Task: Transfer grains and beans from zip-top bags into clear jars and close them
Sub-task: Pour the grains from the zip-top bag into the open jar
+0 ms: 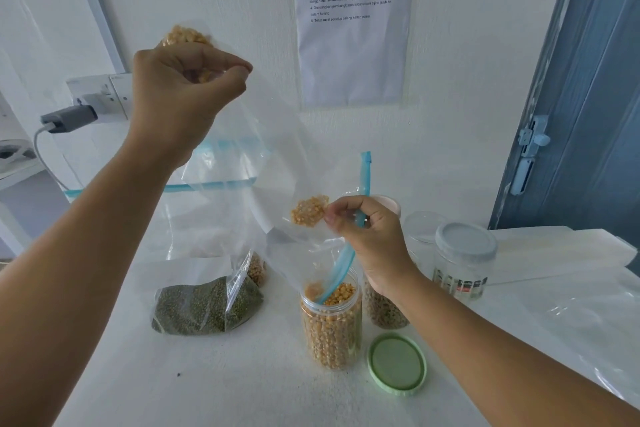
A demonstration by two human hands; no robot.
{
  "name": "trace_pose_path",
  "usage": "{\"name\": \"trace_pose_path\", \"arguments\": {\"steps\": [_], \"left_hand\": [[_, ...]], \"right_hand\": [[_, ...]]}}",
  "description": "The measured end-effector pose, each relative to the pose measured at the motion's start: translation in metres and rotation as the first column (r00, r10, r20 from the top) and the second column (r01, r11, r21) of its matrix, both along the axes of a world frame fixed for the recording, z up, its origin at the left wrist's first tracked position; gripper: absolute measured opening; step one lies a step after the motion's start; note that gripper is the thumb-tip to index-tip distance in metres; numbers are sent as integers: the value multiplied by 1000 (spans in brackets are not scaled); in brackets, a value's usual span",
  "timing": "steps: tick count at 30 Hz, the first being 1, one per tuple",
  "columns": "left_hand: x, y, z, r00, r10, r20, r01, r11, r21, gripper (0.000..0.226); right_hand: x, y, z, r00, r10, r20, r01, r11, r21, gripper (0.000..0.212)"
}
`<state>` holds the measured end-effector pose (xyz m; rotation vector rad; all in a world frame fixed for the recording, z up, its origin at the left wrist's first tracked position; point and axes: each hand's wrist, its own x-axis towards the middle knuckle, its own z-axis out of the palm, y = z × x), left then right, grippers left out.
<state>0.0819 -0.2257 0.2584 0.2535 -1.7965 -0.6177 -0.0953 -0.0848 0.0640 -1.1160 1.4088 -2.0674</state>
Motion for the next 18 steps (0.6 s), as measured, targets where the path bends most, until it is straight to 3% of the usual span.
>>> {"name": "trace_pose_path", "arguments": {"steps": [7, 18], "left_hand": [[4, -6, 1, 999, -11, -40, 13, 999, 43, 25], [-4, -1, -2, 1000, -26, -17, 26, 999, 32, 16]], "right_hand": [[0, -3, 4, 1000, 15, -8, -15, 1000, 12, 9], [-2, 0, -1, 997, 30, -71, -27, 999, 43, 16]]}}
